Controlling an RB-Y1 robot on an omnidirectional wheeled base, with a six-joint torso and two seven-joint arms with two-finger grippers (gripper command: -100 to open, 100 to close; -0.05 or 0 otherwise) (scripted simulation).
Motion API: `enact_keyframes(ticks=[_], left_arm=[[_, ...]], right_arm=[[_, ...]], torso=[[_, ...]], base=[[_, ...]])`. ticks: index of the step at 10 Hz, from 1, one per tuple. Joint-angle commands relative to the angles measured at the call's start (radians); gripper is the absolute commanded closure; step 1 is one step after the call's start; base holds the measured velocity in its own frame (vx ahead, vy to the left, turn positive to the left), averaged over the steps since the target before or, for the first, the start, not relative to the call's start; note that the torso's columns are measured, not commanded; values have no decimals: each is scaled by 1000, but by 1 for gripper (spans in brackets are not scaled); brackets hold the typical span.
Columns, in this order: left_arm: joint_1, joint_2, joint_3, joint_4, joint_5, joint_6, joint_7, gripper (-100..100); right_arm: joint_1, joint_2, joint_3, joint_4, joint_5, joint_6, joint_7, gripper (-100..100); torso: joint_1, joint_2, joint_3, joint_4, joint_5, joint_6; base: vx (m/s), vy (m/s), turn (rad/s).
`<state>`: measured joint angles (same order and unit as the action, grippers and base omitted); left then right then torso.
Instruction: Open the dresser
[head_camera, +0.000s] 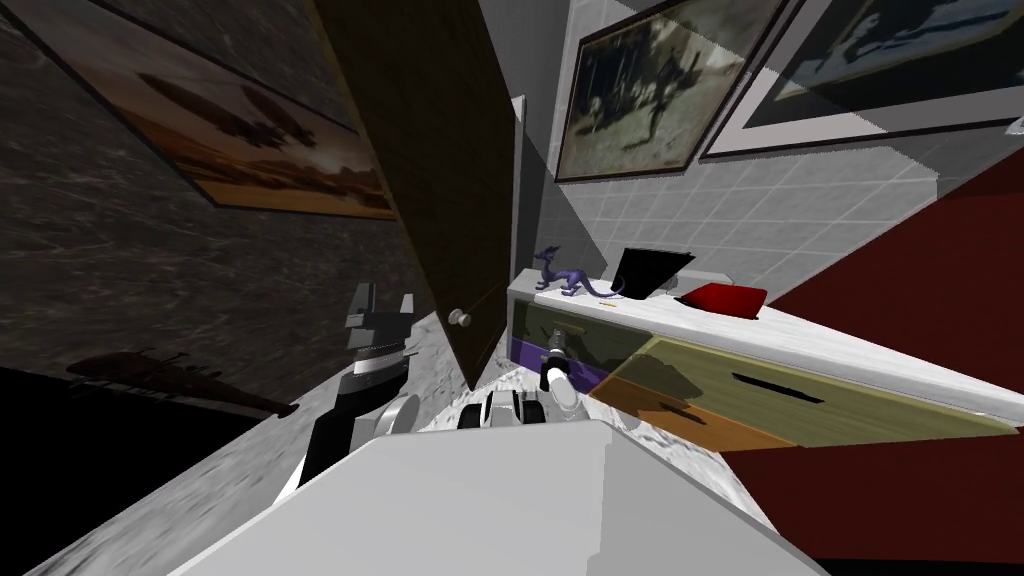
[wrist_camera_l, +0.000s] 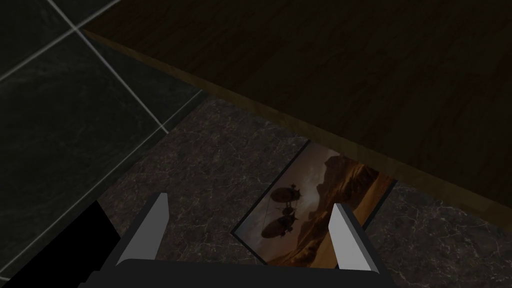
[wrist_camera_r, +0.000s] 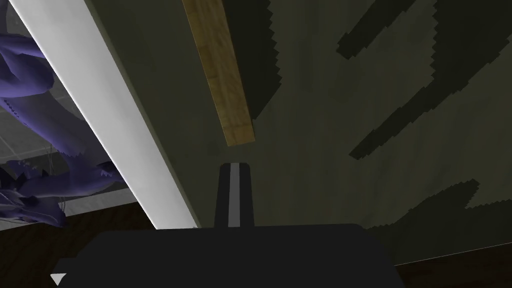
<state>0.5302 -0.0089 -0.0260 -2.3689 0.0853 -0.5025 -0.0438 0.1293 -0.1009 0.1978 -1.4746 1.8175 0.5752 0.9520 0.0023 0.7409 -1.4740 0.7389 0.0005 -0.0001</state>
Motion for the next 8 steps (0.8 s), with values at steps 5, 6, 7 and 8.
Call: enact_keyframes(ticks=[5,6,7,8], left_arm=[[1,0,0,0,0,0,0,0],[1,0,0,0,0,0,0,0],[1,0,0,0,0,0,0,0],[1,0,0,0,0,0,0,0]], right_arm=[[-2,-9,-2,8,6,9,-13,-100],[-4,-10,-3,13,6,12,-19,-100],[-3,-9,-2,10,6,9,-14,-100],[-4,-9,-2,11,6,10,-16,-100]], torso=[[-5,-9,-6,-3,-1,0],[-2,-4,-3,-1,-1,0],[-1,-3,-2,-1,0,0],[0,2,1,0,0,0]], base=[[81,-35,21],[179,-60,26],[91,-29,9],[21,-7,-1]])
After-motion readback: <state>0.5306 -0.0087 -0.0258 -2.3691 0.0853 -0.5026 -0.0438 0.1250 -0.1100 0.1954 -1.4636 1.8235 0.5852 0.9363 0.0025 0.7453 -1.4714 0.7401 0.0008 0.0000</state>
